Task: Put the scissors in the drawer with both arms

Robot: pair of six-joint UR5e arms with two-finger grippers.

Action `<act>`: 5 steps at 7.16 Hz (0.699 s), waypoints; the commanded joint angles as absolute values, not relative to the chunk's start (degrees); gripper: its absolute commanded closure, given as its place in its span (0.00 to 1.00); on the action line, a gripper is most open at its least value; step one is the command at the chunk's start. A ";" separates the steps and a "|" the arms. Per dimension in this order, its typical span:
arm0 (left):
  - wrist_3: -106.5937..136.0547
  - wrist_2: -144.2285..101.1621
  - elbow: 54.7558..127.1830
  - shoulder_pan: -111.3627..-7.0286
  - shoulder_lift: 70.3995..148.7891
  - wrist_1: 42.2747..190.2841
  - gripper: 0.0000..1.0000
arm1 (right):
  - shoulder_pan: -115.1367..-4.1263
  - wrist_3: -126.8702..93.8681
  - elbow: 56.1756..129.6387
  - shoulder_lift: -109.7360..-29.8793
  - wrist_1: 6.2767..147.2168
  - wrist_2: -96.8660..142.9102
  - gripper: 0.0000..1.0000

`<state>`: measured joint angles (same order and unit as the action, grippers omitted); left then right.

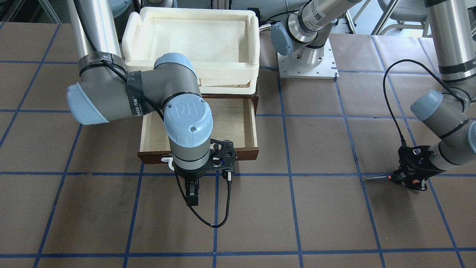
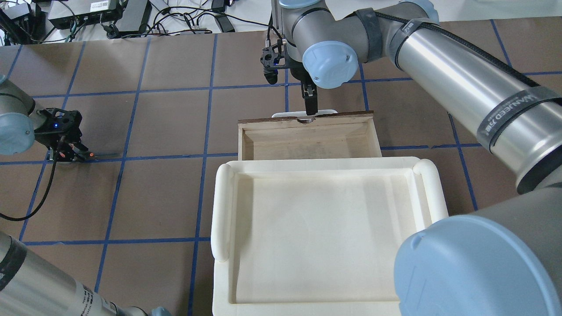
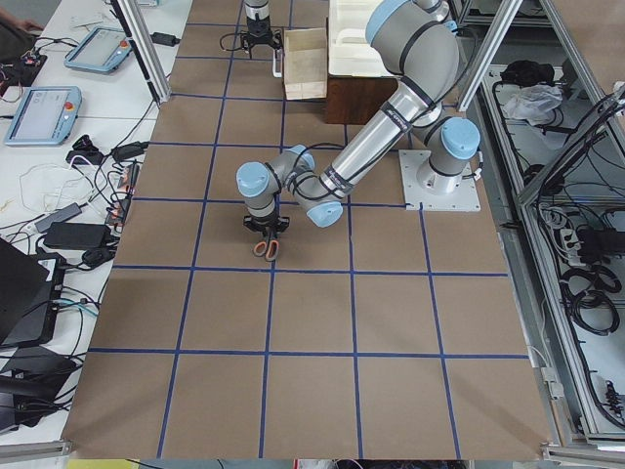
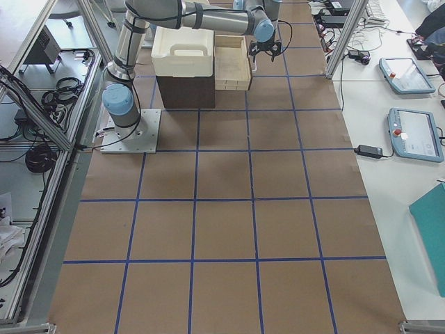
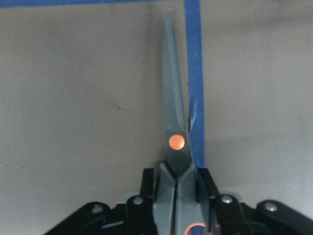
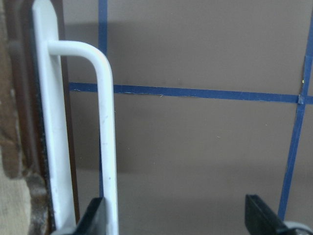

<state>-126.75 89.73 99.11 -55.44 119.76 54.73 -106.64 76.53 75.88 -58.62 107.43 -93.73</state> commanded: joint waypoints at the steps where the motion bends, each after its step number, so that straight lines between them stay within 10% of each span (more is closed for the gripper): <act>1: -126.83 89.56 99.05 -55.55 119.44 54.58 0.74 | -106.00 76.64 75.76 -58.01 109.50 -93.52 0.00; 5: -125.60 86.75 98.09 -58.43 114.63 56.68 0.81 | -105.64 76.47 74.11 -57.66 109.87 -92.99 0.00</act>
